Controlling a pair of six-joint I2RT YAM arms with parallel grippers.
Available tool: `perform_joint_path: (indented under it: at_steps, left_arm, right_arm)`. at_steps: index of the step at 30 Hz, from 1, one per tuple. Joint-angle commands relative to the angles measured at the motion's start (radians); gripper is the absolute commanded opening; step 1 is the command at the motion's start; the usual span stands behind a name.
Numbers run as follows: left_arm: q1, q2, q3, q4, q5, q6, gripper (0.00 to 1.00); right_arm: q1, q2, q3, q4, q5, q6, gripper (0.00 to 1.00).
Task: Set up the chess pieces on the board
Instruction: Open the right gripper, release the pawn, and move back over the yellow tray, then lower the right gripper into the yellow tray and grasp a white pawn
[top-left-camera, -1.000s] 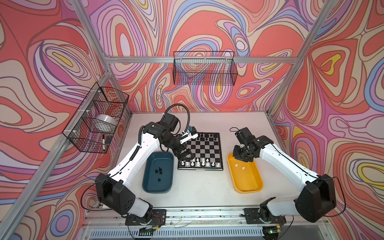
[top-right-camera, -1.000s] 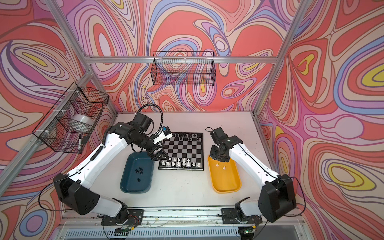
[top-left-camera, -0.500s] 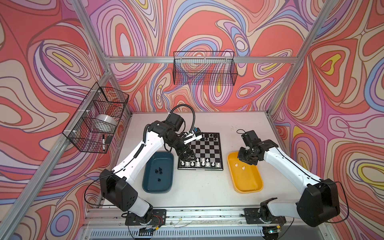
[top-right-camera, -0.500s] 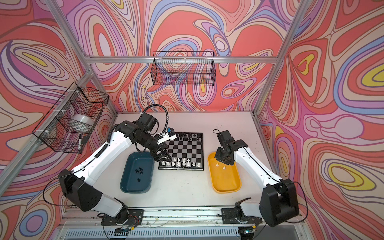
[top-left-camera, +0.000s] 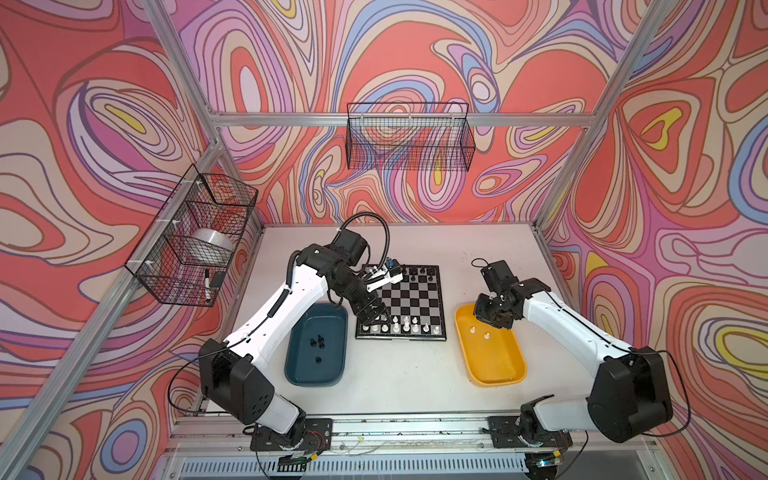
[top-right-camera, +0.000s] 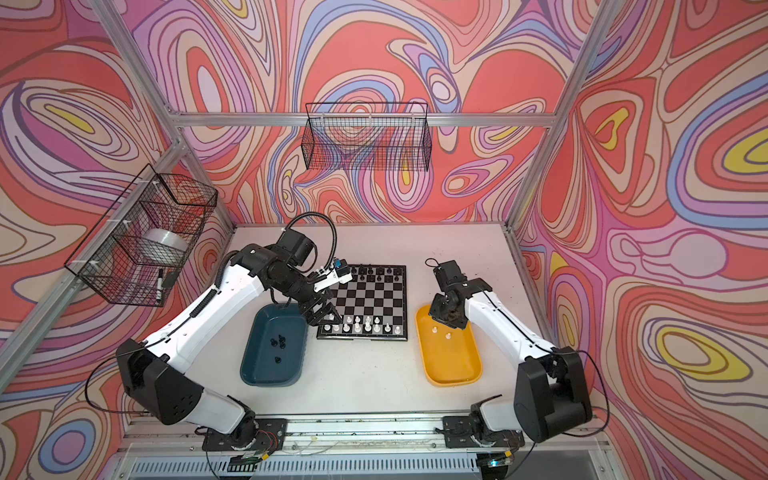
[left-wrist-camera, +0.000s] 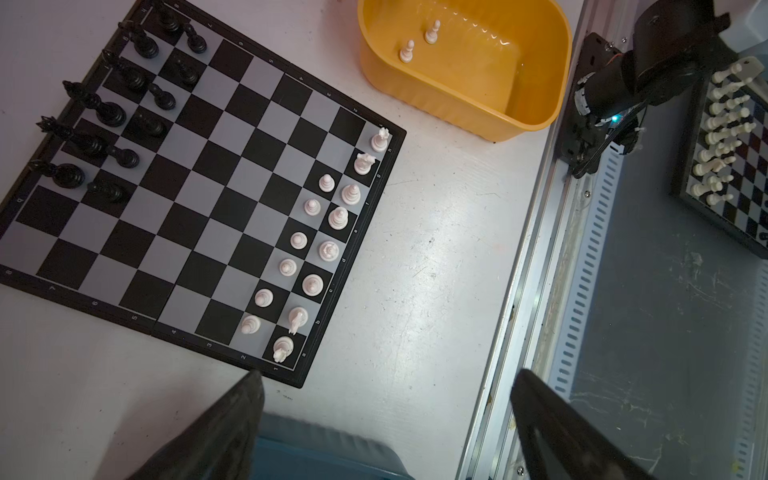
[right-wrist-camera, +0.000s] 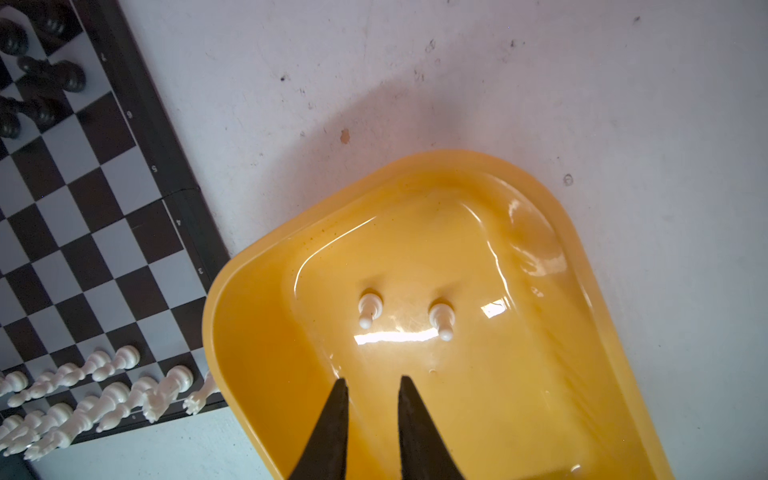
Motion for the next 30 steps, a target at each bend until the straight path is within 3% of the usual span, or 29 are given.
perform_joint_path:
  at_steps: [1, 30]
  left_arm:
    - [-0.002, -0.018, -0.012, -0.028, -0.002, 0.020, 0.93]
    - [-0.002, -0.038, -0.042, -0.034, -0.016, 0.029, 0.94]
  right_arm:
    - [-0.006, 0.037, -0.013, 0.025, 0.000, -0.014, 0.21]
    - [-0.005, 0.188, -0.001, 0.063, -0.071, -0.078, 0.22]
